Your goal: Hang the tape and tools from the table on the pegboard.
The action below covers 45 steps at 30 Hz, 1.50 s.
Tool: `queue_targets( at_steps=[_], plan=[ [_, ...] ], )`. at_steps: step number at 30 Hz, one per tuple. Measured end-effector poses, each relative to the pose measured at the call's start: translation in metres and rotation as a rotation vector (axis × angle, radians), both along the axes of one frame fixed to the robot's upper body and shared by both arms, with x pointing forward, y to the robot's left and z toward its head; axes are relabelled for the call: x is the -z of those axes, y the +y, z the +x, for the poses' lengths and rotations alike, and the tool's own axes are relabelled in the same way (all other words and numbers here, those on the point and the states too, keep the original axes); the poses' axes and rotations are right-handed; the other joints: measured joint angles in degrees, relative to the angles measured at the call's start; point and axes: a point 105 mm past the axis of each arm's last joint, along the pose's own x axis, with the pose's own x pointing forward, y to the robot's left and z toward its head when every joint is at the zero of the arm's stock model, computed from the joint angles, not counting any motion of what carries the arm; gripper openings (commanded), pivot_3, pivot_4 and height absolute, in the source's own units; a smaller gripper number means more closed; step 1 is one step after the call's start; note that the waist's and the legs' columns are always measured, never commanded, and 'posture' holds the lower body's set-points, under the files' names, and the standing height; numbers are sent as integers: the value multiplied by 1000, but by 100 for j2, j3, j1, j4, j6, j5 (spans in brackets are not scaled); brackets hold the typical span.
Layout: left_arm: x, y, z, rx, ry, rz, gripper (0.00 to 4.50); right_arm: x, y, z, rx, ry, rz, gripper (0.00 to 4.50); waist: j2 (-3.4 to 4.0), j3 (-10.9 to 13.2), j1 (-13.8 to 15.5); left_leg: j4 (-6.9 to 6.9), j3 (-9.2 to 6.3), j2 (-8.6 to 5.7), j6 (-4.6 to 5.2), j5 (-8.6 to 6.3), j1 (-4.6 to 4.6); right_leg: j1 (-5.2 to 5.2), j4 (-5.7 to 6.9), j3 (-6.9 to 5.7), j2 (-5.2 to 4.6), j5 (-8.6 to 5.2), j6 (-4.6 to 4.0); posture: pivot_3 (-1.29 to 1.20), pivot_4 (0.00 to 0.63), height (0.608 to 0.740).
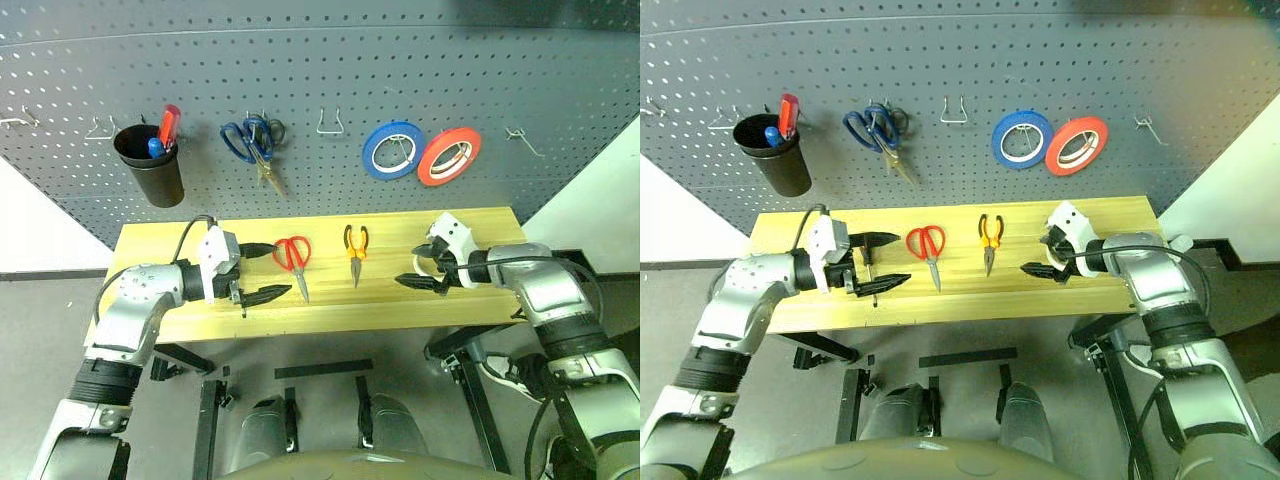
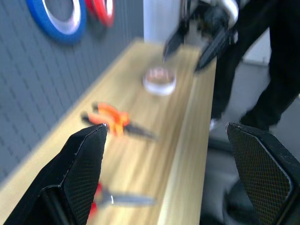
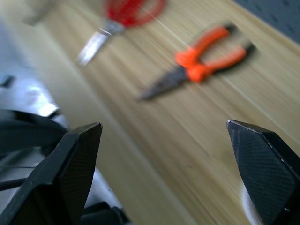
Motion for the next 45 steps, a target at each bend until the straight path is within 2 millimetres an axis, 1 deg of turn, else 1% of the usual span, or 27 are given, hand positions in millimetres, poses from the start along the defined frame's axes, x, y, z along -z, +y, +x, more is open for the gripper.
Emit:
queue_targets(
  at_steps=[3,6,8,10,17,20,23,28,30,32,36,38,42,43,45],
  plan=[
    [7,-14,4,22,9,8,4266,0,-8,10,51,-4,-45,4500,-8,124,9,0,-6,-1,6,-3,-8,-7,-1,0,-3,0,0,-14,296,732],
    [5,-30,6,50,-4,6,4266,0,-12,16,78,3,-57,4500,-14,250,-4,-1,-6,-1,11,-6,-11,-9,-1,0,-4,0,0,-17,334,732],
    [3,-36,10,51,-23,27,4266,-1,-18,21,108,6,-74,4500,-14,380,-9,3,-3,-1,11,-6,-9,-10,-1,1,-7,0,0,-19,346,732],
    [6,-44,13,44,-28,49,4266,1,-25,24,133,19,-90,4500,-10,474,-4,3,-4,-1,12,-6,-9,-14,3,3,-7,0,0,-22,364,732],
    [4,-58,25,-3,-38,109,4266,1,-37,30,167,37,-118,4500,-7,803,-10,2,3,-1,12,-6,-18,-28,18,3,-10,1,0,-24,421,732],
    [5,-64,27,-9,-36,129,4266,2,-44,33,188,38,-140,4500,-3,924,-9,1,4,-1,13,-7,-25,-38,21,3,-11,1,0,-20,443,732],
    [-1,-77,27,15,-56,125,4266,3,-44,37,196,30,-153,4500,-13,1036,-10,2,7,-1,12,-7,-27,-44,30,3,-14,1,0,-18,449,732],
    [-15,-93,31,21,-93,97,4266,-2,-46,45,206,7,-179,4500,-27,1091,-12,3,12,-1,12,-6,-26,-47,38,2,-18,1,0,-11,450,732],
    [-22,-100,31,29,-107,86,4290,-2,-47,46,206,5,-196,4091,-28,1092,-12,5,13,-1,12,-6,-26,-46,38,2,-19,1,0,-10,445,732],
    [-25,-103,31,33,-112,85,4290,-2,-46,48,206,3,-210,3607,-28,1092,-13,4,14,-1,12,-6,-25,-47,39,2,-21,1,0,-9,441,732],
    [-24,-102,32,29,-105,89,4290,-1,-47,47,195,6,-225,2183,-28,1092,-13,2,13,0,12,-6,-25,-48,40,2,-19,0,0,-2,435,732],
    [-24,-102,32,27,-104,90,4290,-1,-46,47,187,7,-232,1627,-28,1092,-10,3,14,0,12,-6,-25,-48,39,2,-20,1,0,3,433,732],
    [-24,-100,32,23,-104,96,4290,0,-43,47,172,7,-237,204,-28,1092,-11,3,14,0,11,-6,-25,-48,39,2,-20,0,1,5,422,732],
    [-25,-99,32,24,-106,98,4290,0,-42,47,165,6,-238,48,-28,1092,-12,3,14,1,11,-6,-25,-48,39,2,-20,0,0,4,418,732],
    [-27,-99,31,30,-114,96,4290,0,-42,47,160,5,-241,48,-28,1092,-11,3,14,2,11,-6,-24,-47,39,2,-20,0,0,-7,399,732]
  ],
)
